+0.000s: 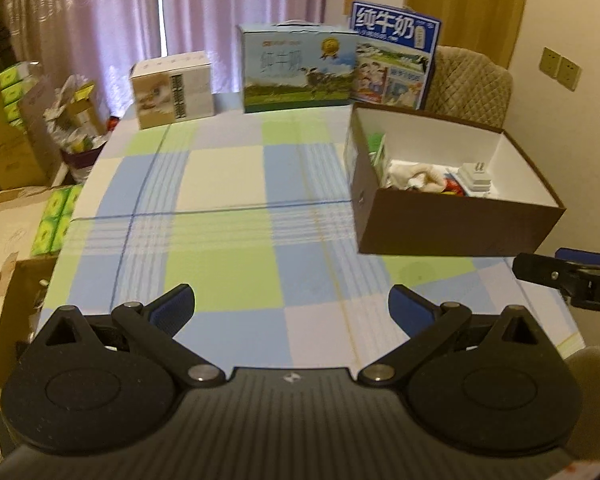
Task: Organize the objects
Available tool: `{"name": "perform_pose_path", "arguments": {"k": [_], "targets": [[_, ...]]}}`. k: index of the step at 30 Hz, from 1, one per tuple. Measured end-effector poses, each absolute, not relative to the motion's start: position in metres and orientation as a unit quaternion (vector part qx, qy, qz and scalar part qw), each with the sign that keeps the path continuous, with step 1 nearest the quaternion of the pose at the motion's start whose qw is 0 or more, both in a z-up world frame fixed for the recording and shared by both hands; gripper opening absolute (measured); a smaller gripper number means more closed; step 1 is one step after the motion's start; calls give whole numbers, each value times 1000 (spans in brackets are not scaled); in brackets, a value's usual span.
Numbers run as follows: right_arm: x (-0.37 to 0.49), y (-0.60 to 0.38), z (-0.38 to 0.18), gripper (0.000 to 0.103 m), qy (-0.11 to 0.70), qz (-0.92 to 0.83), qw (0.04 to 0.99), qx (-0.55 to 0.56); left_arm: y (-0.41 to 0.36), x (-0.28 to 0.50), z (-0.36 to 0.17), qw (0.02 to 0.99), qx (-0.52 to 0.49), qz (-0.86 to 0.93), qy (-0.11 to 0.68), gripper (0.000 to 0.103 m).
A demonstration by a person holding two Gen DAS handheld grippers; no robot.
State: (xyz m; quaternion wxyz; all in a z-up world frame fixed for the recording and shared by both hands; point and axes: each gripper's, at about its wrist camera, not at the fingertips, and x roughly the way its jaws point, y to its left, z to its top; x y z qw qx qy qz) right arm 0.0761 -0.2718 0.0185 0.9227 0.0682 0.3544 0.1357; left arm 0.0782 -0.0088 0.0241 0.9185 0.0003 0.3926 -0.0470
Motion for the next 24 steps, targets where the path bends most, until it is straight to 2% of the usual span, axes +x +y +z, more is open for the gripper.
{"name": "perform_pose_path", "arguments": {"k": [24], "targets": [[48,-206,-26,87,398,194,897,16,28,28,-5,906,-19,-7,422,102]]}}
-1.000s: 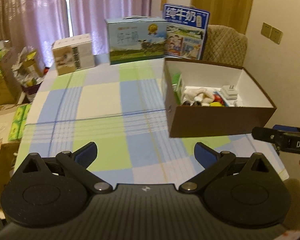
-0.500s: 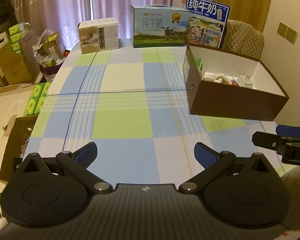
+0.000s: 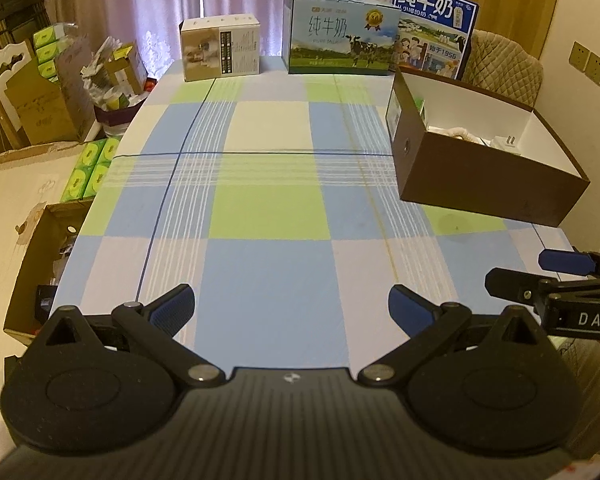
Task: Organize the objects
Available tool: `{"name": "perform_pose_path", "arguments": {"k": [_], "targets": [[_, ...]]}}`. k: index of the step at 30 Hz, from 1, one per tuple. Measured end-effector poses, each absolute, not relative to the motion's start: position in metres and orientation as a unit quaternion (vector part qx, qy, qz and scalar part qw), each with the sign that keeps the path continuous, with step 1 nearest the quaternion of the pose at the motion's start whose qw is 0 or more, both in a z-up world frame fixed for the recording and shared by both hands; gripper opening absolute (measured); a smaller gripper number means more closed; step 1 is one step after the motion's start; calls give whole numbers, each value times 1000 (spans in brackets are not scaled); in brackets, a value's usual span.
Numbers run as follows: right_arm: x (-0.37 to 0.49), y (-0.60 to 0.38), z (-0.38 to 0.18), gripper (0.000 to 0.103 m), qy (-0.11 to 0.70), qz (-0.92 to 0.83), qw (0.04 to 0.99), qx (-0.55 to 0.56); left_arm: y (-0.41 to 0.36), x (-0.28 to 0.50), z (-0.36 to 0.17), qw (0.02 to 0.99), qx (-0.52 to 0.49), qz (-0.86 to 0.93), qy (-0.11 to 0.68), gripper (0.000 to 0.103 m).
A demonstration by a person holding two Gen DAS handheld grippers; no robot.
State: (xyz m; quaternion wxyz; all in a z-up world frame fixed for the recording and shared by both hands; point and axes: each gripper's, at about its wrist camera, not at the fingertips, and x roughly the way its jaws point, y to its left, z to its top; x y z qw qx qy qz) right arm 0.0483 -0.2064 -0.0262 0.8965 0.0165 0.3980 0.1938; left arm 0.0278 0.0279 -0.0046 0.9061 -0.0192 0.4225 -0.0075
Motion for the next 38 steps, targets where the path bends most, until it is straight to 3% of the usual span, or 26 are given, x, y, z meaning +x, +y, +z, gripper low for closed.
{"name": "perform_pose_path", "arguments": {"k": [38], "targets": [[62,-208,-59,87,436,188,880,24,22,46,-39,885,-15,-11,464,102]]}}
